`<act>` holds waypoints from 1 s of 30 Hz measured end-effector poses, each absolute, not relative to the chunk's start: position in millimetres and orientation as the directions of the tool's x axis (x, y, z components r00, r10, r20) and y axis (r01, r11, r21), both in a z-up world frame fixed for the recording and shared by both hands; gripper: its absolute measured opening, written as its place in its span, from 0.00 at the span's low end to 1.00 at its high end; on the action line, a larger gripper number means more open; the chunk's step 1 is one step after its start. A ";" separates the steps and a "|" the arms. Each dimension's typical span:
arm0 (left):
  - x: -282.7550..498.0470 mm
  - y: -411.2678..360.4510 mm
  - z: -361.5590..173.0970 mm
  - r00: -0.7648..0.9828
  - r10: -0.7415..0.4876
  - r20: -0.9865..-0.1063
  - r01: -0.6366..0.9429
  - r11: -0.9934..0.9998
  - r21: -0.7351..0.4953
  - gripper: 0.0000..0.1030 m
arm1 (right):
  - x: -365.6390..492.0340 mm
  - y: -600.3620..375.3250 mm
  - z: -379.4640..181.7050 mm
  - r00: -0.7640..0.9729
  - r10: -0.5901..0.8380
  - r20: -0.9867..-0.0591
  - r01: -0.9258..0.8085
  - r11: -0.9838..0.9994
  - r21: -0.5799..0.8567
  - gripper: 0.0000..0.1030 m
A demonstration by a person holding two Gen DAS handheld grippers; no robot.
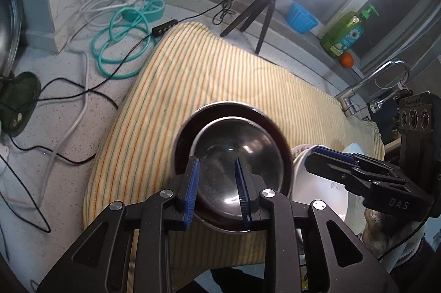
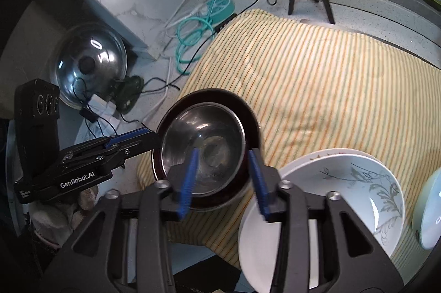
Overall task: Organize plates and bowls
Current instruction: 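Move the right gripper over the plates to the white ceramic bowl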
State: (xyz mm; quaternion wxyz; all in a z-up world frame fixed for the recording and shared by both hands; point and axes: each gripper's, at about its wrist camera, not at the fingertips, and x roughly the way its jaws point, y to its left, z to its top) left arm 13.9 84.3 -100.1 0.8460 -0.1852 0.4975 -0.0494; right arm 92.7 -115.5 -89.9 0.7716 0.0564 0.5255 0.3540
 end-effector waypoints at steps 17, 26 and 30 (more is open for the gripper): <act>35.5 -39.3 -89.9 0.480 -0.392 -0.785 0.149 0.918 -0.367 0.47 | 82.3 -276.6 -70.3 0.420 0.470 -0.777 -0.268 0.882 0.388 0.79; 52.6 -114.1 -103.6 0.408 -0.452 -0.793 0.255 0.891 -0.376 0.48 | 87.6 -352.4 -84.3 0.471 0.342 -0.813 -0.144 0.939 0.312 0.79; 57.4 -151.5 -107.3 0.392 -0.459 -0.797 0.307 0.882 -0.357 0.48 | 89.0 -382.6 -96.8 0.466 0.328 -0.822 -0.089 0.942 0.325 0.79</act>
